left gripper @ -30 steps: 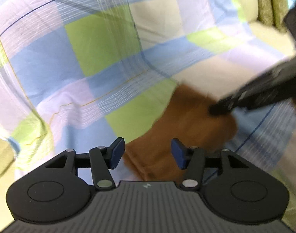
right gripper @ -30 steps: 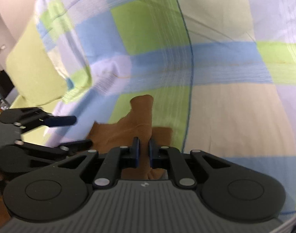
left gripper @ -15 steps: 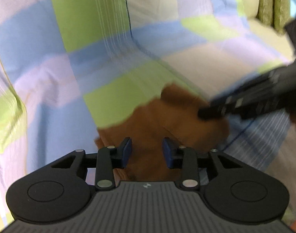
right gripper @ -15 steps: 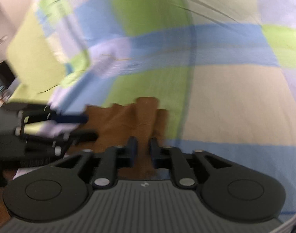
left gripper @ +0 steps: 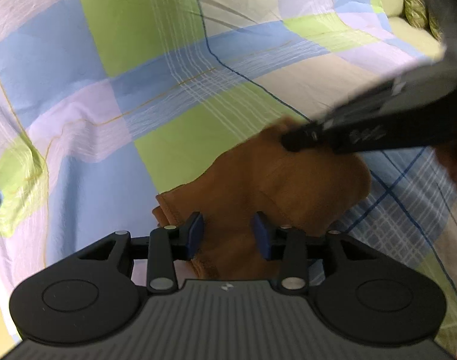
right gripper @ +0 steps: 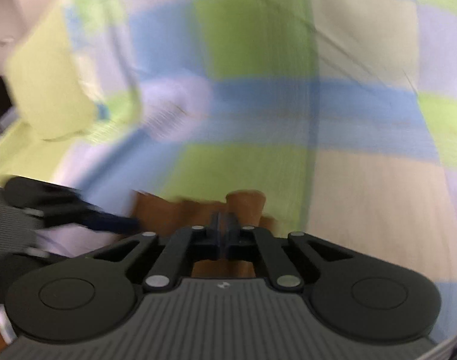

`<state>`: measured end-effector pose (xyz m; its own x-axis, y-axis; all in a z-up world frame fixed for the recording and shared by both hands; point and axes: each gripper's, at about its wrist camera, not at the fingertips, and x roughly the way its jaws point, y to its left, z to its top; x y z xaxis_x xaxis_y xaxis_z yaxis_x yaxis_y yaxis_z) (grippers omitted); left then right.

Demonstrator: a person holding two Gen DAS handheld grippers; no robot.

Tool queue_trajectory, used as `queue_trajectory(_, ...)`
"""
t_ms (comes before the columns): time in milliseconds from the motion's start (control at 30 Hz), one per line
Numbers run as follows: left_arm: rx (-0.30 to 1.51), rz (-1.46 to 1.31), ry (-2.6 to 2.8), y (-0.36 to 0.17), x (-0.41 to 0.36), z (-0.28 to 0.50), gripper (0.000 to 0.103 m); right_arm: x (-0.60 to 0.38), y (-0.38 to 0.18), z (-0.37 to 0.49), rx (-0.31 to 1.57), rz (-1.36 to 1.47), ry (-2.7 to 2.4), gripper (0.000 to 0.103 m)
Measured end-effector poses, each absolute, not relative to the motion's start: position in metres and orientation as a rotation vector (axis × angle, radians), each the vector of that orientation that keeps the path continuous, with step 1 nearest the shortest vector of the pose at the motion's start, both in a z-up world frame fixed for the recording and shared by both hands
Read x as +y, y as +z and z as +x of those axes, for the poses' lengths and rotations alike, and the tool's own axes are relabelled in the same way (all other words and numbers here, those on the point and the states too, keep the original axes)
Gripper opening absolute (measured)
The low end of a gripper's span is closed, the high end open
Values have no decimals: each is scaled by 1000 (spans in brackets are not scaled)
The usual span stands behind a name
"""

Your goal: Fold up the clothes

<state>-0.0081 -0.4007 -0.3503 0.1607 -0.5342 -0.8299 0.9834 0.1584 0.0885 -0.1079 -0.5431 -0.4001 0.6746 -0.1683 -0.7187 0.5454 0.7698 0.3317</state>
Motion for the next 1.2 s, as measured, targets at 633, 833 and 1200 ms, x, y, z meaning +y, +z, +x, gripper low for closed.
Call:
queue_trajectory(633, 962, 665, -1115, -337, -421, 8, 46, -547, -403, -105, 726, 590, -418, 0)
queue_trajectory(833, 926, 530, -1172, -315, -409, 14, 45, -537, -377, -110, 635, 522, -420, 2)
queue_trajectory(1200, 1009, 491, -1105, -333, -413, 34, 45, -560, -369, -137, 553, 655, -538, 7)
